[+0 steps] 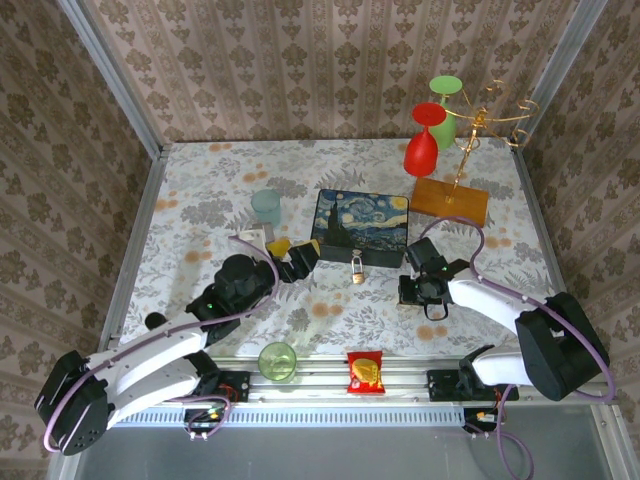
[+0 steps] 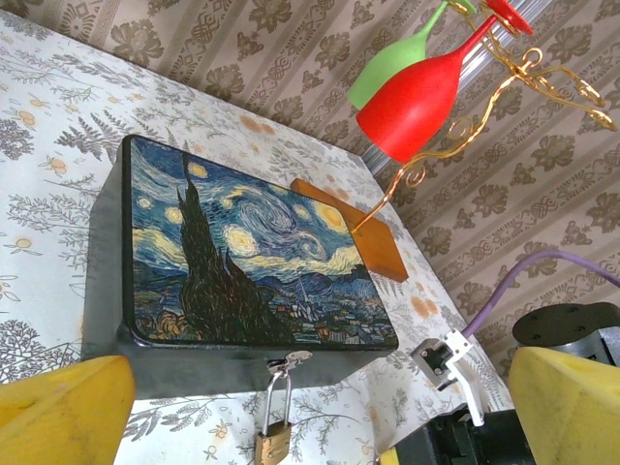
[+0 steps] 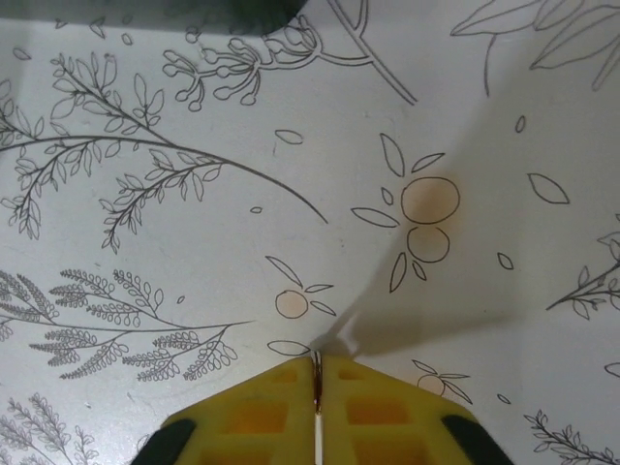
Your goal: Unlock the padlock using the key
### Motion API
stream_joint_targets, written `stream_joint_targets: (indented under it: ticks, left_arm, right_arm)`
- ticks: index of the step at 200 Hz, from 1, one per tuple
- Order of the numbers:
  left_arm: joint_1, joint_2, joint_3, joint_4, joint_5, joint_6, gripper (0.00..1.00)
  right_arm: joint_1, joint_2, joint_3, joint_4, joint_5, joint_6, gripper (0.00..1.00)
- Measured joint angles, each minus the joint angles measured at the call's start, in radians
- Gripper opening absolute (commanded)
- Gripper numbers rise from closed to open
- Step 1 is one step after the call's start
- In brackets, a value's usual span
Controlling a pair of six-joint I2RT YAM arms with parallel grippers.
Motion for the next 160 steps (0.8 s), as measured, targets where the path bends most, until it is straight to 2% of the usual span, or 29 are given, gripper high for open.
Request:
stream_joint_targets:
  ticks: [49, 91, 118, 160]
  left_arm:
    - [-0.002, 0.003, -0.016, 0.013, -0.009, -0.038, 1.00]
    - [-0.043, 0.097, -0.023, 0.055, -0.050, -0.218, 1.00]
    - [-0.127, 0.178, -0.019, 0.078, -0.111, -0.380, 1.00]
    - [-0.282, 0.315, 0.016, 0.207, -0.229, -0.600, 1.00]
  right_arm:
    - [0.010, -0.026, 0.005, -0.013, 0.020, 0.002, 0.00]
    - [0.013, -0.225, -0.002, 0.012, 0.026, 0.026, 0.00]
    - [0.013, -0.310, -0.002, 0.064, 0.023, 0.049, 0.00]
    - [0.016, -0.335, -0.002, 0.123, -0.029, 0.106, 0.00]
